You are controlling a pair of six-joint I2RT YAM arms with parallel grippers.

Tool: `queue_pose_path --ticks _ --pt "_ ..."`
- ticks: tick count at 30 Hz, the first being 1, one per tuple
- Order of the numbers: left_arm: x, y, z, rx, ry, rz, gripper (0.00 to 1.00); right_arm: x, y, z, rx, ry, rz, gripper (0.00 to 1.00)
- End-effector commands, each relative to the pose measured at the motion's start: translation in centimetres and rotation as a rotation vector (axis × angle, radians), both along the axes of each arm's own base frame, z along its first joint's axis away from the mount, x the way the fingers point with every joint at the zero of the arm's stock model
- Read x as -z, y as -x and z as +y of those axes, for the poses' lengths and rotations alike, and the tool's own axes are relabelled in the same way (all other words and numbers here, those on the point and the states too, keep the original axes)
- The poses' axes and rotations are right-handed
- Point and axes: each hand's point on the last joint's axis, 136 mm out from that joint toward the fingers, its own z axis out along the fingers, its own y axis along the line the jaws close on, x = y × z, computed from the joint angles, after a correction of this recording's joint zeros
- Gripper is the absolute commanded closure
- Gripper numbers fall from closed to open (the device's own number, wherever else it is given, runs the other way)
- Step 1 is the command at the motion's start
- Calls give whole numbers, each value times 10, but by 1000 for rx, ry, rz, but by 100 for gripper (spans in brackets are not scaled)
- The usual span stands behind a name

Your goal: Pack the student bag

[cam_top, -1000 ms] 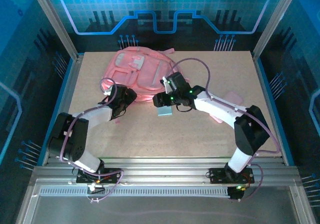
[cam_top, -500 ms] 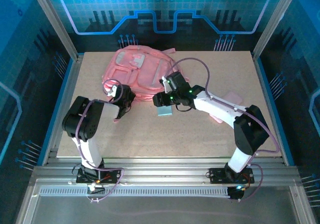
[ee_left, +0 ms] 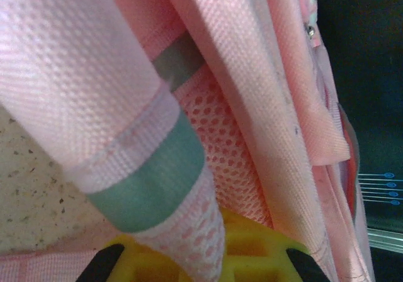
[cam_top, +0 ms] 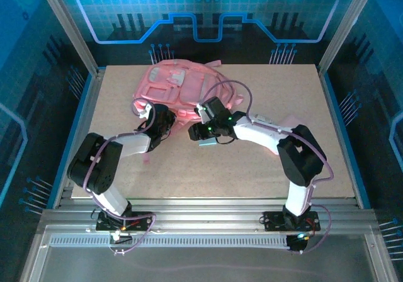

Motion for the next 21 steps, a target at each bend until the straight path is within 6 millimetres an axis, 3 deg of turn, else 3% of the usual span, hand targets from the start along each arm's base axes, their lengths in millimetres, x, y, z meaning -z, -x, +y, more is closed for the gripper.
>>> queue_pose_path --ticks 1,7,14,21 --pt "-52 -5 -16 24 51 -116 100 -13 -17 22 -7 -38 -92 53" --pt "-59 -3 -27 39 86 -116 100 -6 -41 43 -22 -41 -175 54" --pt "-68 -2 -33 52 93 -117 100 10 -66 51 -3 68 -320 52" --pt "-78 3 -42 56 190 -110 100 16 -73 70 -29 71 -418 52"
